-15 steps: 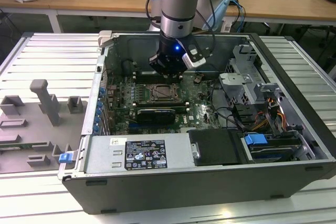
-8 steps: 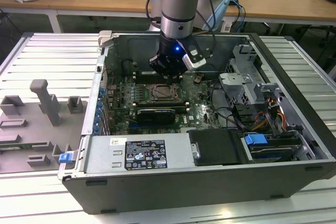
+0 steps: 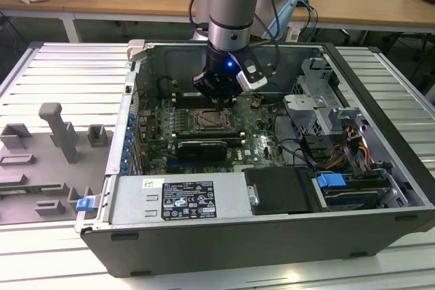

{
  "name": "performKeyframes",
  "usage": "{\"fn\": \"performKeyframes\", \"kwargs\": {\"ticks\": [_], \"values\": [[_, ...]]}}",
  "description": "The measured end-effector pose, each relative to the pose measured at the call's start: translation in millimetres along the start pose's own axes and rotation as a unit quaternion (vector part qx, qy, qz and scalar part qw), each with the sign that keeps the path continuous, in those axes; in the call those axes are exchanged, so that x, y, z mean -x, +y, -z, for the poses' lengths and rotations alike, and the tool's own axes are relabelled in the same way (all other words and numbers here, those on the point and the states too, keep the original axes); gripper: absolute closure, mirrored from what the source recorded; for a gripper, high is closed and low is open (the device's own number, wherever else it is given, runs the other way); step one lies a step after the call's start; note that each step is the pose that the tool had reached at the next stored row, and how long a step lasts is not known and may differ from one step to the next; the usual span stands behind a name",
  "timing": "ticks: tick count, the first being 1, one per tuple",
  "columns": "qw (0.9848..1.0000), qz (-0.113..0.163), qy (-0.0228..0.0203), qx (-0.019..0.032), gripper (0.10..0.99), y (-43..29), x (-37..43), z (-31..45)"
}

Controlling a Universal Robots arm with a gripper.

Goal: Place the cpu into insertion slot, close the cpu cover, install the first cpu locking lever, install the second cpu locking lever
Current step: 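Install the second cpu locking lever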

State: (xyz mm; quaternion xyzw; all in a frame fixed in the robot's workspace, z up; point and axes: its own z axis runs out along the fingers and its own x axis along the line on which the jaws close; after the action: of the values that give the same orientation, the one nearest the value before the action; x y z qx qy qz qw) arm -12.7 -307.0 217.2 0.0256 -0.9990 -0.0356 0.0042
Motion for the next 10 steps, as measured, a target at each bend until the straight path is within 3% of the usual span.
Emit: {"fn": "performKeyframes", "kwargs": {"ticks": [5, 10], "values": [[1.0000, 0.000, -0.0001, 0.0001, 0.980, 0.7, 0.0, 10.3], [1.0000, 0.000, 0.0000, 0.0001, 0.980, 2.4, -0.2, 33.7]]}}
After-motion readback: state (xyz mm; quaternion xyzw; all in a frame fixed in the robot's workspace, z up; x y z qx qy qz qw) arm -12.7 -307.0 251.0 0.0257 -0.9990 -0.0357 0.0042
